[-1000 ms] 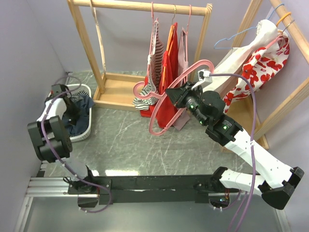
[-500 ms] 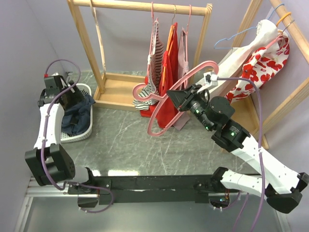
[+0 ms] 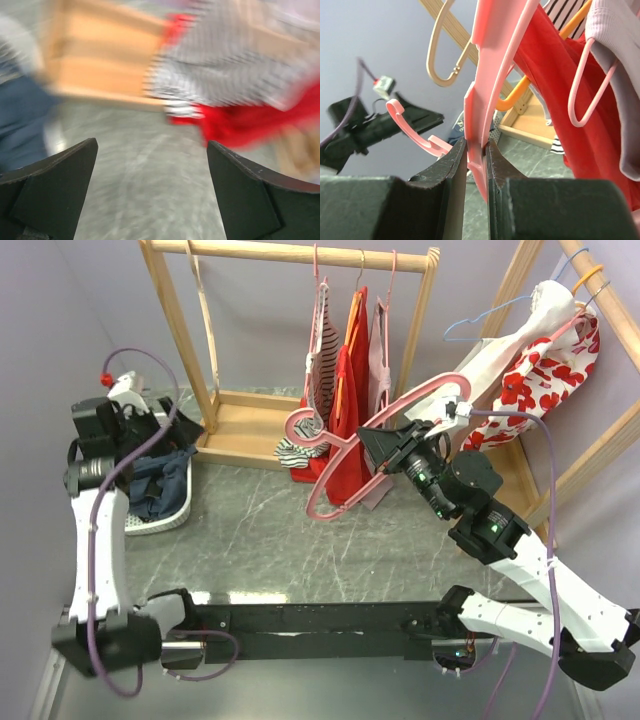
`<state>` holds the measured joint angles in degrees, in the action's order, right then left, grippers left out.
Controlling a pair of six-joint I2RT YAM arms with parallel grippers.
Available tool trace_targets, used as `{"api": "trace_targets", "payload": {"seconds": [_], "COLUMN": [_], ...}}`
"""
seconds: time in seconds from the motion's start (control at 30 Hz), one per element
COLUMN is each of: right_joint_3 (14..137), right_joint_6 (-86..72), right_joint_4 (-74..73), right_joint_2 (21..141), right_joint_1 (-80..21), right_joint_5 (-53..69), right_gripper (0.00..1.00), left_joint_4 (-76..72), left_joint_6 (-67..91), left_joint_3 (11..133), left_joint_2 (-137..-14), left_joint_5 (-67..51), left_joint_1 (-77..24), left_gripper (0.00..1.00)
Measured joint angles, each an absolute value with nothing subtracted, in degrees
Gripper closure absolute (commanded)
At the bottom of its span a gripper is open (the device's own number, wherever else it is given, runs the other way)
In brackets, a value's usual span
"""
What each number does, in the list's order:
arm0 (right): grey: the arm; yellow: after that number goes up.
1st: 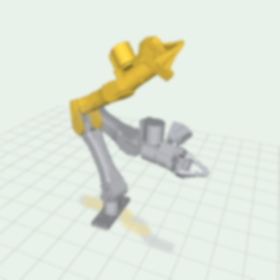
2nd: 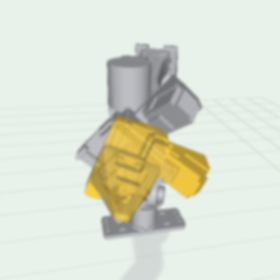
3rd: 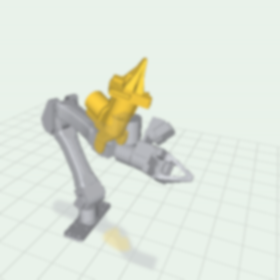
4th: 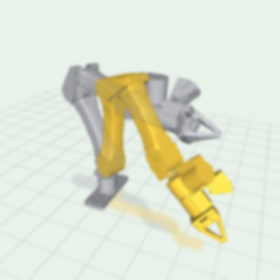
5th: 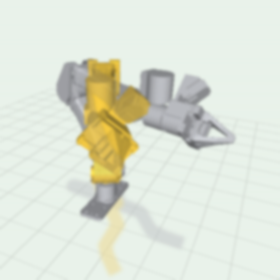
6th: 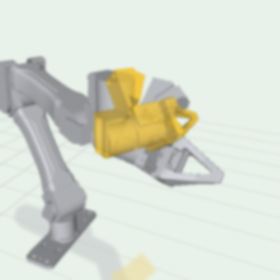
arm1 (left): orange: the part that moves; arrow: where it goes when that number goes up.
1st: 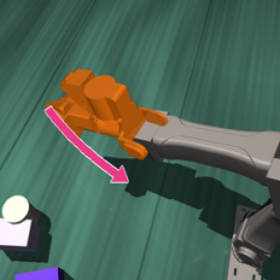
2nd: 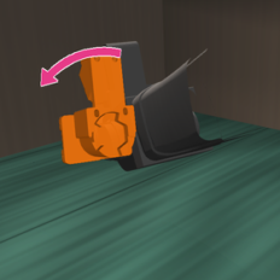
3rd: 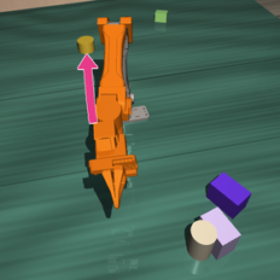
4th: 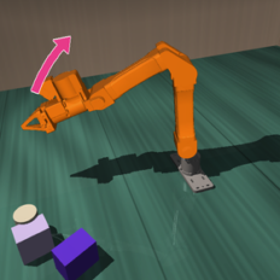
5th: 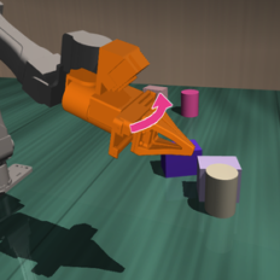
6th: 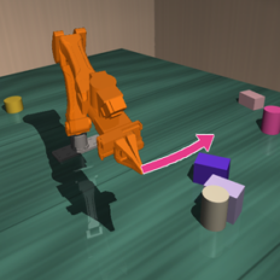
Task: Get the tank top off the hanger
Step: Place the hanger at the clothesline.
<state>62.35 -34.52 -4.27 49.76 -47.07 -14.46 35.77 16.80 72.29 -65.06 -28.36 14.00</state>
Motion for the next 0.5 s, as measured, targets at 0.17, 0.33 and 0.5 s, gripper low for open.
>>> {"api": "trace_targets", "payload": {"seconds": [0.17,0.33,0.5], "right_joint_3": [63.6,64.2,65.3], "right_joint_6": [-36.2,-38.6,-40.8], "right_joint_4": [-4.7,-4.7,-4.9], "right_joint_2": [50.7,51.3,52.9], "right_joint_1": [-47.1,-47.1,-47.1], "right_joint_5": [-13.7,-11.4,-9.4], "right_gripper": [0.97,0.97,0.97], "left_joint_4": [31.8,30.3,29.0], "left_joint_6": [15.7,14.6,14.3], "left_joint_3": [67.4,62.5,57.9], "left_joint_2": [-55.3,-50.4,-49.0], "left_joint_5": [-41.5,-49.9,-58.1], "left_joint_1": [6.3,4.0,2.0], "left_gripper": [0.03,0.04,0.04]}}
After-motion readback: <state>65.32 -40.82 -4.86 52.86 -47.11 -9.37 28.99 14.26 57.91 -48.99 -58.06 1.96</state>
